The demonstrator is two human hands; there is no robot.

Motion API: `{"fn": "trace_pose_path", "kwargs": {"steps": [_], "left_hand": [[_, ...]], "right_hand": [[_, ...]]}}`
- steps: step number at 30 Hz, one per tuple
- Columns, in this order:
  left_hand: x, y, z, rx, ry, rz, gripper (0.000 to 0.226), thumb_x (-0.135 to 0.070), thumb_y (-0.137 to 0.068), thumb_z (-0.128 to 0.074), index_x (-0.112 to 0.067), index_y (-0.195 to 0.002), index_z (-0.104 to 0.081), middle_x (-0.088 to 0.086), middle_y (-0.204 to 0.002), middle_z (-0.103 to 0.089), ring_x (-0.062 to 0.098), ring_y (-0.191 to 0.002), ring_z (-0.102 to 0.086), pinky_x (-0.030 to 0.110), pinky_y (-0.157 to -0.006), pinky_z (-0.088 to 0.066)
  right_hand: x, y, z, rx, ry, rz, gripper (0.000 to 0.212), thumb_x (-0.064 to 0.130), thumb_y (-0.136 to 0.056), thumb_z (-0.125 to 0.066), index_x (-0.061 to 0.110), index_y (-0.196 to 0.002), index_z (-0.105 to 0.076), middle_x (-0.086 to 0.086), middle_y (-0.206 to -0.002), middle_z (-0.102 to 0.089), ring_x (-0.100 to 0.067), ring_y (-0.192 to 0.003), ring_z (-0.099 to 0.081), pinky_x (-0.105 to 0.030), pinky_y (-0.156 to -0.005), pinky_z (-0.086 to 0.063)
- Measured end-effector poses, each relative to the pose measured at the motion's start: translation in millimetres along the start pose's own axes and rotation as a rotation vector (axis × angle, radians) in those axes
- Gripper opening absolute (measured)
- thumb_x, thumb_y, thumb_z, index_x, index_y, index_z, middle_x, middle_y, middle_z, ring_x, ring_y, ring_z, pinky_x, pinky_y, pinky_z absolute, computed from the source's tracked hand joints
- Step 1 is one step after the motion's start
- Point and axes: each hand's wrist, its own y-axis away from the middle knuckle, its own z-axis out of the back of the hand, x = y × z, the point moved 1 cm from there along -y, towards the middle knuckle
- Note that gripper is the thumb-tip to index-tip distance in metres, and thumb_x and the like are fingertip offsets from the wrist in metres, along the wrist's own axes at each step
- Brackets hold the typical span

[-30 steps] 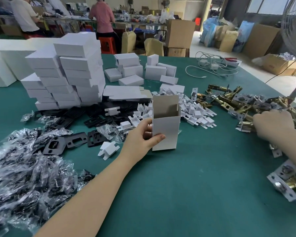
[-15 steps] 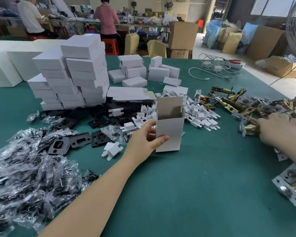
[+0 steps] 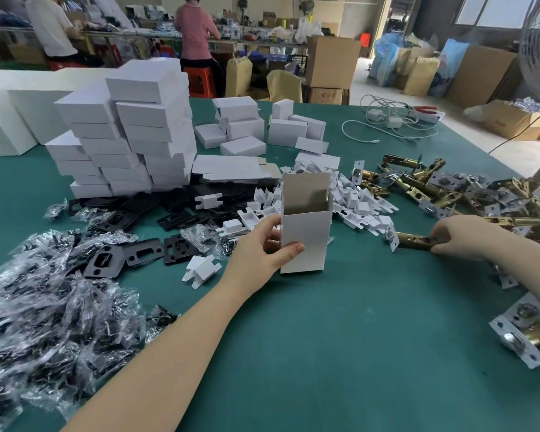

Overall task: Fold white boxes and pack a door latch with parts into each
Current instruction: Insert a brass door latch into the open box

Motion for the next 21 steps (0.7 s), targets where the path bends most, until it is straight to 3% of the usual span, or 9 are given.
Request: {"fn": "trace_pose_path", "kwargs": {"steps": [4, 7, 9, 11, 14, 16, 19, 21], "left_hand": [[0.6, -0.5, 0.2, -0.005, 0.008, -0.003, 0.042, -0.055, -0.071, -0.071, -0.057, -0.111, -0.056, -0.011, -0.097, -0.071, 0.011, -0.085, -0.070, 0.033, -0.078, -0.059], [1.6, -1.7, 0.1, 0.000, 0.009, 0.000, 0.042, -0.055, -0.072, -0.071, -0.057, -0.112, -0.056, -0.010, -0.098, -0.071, 0.011, -0.085, -0.070, 0.033, -0.081, -0.058], [1.7, -2.1, 0.1, 0.000, 0.011, -0.002, 0.043, -0.055, -0.072, -0.071, -0.056, -0.112, -0.056, -0.011, -0.098, -0.071, 0.011, -0.085, -0.070, 0.032, -0.081, -0.058], [1.7, -1.8, 0.3, 0.001, 0.019, -0.006, 0.043, -0.055, -0.072, -0.072, -0.056, -0.112, -0.056, -0.011, -0.098, -0.071, 0.011, -0.085, -0.070, 0.030, -0.080, -0.058], [1.6, -0.7, 0.0, 0.007, 0.047, -0.016, 0.044, -0.049, -0.073, -0.074, -0.055, -0.113, -0.058, -0.011, -0.097, -0.071, 0.011, -0.085, -0.070, 0.028, -0.075, -0.058], [2.0, -0.9, 0.4, 0.003, 0.050, -0.024, 0.045, -0.046, -0.074, -0.075, -0.053, -0.116, -0.060, -0.012, -0.098, -0.071, 0.011, -0.088, -0.069, 0.024, -0.077, -0.056], [3.1, -2.1, 1.3, 0.006, 0.051, -0.016, 0.044, -0.043, -0.075, -0.074, -0.055, -0.115, -0.060, -0.011, -0.099, -0.071, 0.009, -0.091, -0.069, 0.024, -0.081, -0.056], [3.4, -2.8, 1.6, 0.006, 0.041, -0.018, 0.043, -0.039, -0.077, -0.074, -0.058, -0.113, -0.059, -0.011, -0.099, -0.071, 0.008, -0.091, -0.068, 0.022, -0.082, -0.056]], "right_hand": [[-5.8, 3.4, 1.4, 0.011, -0.099, 0.041, 0.028, 0.034, -0.092, -0.065, 0.021, -0.115, -0.057, 0.002, -0.107, -0.060, -0.013, -0.093, -0.057, -0.025, -0.082, -0.048], [-13.1, 10.9, 9.6, 0.041, -0.615, 0.022, 0.021, 0.023, -0.088, -0.071, 0.018, -0.106, -0.061, -0.005, -0.103, -0.065, -0.016, -0.089, -0.060, -0.027, -0.076, -0.044], [-12.3, 16.6, 15.4, 0.075, -1.037, -0.033, 0.020, 0.017, -0.087, -0.070, 0.016, -0.106, -0.064, -0.009, -0.104, -0.064, -0.025, -0.095, -0.057, -0.036, -0.085, -0.044], [-5.3, 19.3, 19.1, 0.044, -1.219, -0.107, 0.016, 0.020, -0.088, -0.068, 0.018, -0.104, -0.066, -0.007, -0.106, -0.063, -0.029, -0.104, -0.055, -0.039, -0.092, -0.044], [10.4, 20.6, 24.7, -0.083, -1.232, -0.146, 0.018, 0.016, -0.089, -0.069, 0.014, -0.107, -0.068, -0.013, -0.113, -0.067, -0.029, -0.102, -0.061, -0.043, -0.097, -0.047], [21.7, 25.9, 33.8, -0.202, -1.152, -0.077, 0.025, 0.014, -0.087, -0.072, 0.012, -0.112, -0.068, -0.016, -0.111, -0.068, -0.027, -0.093, -0.062, -0.045, -0.096, -0.049], [41.1, 41.8, 60.7, -0.429, -0.756, 0.166, 0.023, 0.016, -0.084, -0.076, 0.019, -0.105, -0.068, -0.006, -0.092, -0.072, -0.025, -0.087, -0.067, -0.042, -0.085, -0.054], [52.5, 56.4, 84.0, -0.479, -0.669, 0.342, 0.022, 0.015, -0.083, -0.075, 0.026, -0.099, -0.065, 0.002, -0.086, -0.071, -0.015, -0.080, -0.068, -0.028, -0.076, -0.058]]}}
